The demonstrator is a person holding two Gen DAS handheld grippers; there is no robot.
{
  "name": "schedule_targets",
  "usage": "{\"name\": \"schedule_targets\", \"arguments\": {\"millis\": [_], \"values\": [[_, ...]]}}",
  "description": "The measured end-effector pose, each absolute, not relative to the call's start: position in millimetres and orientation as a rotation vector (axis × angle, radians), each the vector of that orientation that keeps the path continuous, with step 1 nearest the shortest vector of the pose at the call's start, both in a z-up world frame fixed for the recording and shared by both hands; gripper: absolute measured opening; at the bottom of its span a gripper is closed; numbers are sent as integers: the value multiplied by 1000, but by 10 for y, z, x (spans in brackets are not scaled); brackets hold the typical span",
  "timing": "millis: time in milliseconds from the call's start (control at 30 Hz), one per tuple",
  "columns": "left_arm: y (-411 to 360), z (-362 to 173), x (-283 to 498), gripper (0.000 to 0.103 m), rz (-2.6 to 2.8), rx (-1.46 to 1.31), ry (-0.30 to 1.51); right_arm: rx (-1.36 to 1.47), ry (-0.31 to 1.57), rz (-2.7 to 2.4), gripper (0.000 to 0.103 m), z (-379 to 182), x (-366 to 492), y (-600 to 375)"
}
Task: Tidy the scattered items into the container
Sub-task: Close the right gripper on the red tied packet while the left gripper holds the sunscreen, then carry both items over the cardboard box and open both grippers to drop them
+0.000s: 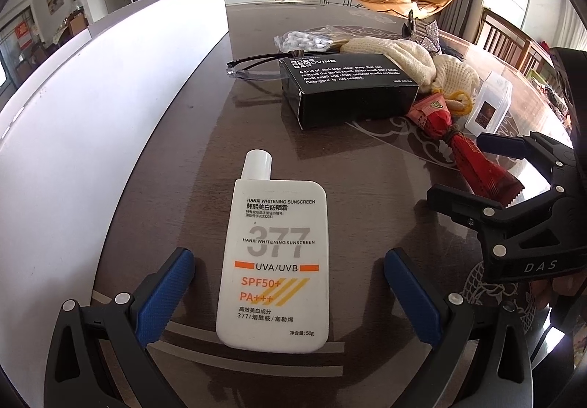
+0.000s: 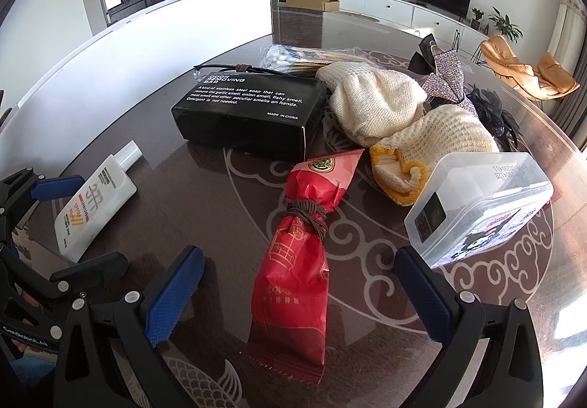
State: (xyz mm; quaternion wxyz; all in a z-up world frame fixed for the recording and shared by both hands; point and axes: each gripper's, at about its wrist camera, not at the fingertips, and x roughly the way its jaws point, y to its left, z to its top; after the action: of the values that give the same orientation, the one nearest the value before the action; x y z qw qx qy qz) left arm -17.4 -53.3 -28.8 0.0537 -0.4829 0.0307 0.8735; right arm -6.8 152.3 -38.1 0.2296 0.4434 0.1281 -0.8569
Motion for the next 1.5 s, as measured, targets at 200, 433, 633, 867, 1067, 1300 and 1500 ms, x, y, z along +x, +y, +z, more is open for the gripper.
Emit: {"name": "schedule_targets", "arguments": {"millis": [200, 433, 633, 867, 1067, 1300, 1500], "values": [[-573, -281, -167, 103, 2581, -1485, 142, 1289, 398, -2289, 103, -358, -116, 1489], [-661, -163, -141, 51, 2608, -1482, 86, 1309, 348, -2299, 21, -201, -126, 1604], [-673, 3, 20, 51, 2616, -1438, 2, 1256, 248, -2305, 21, 43, 69, 1765], [-623, 144, 60, 51, 2598, -1430, -54, 1262, 261, -2261, 21, 192, 219, 1688], [-1051, 985, 70, 51, 2718, -1256, -96, 1101, 239, -2230, 21, 928, 177, 1275], [-2180, 1494, -104, 51, 2911, -1252, -121, 945, 226, -2089, 21, 1625, 53, 86], [-3065, 1205, -374, 51, 2913, -1429, -282, 1009, 259, -1983, 21, 1431, -227, -1100]]}}
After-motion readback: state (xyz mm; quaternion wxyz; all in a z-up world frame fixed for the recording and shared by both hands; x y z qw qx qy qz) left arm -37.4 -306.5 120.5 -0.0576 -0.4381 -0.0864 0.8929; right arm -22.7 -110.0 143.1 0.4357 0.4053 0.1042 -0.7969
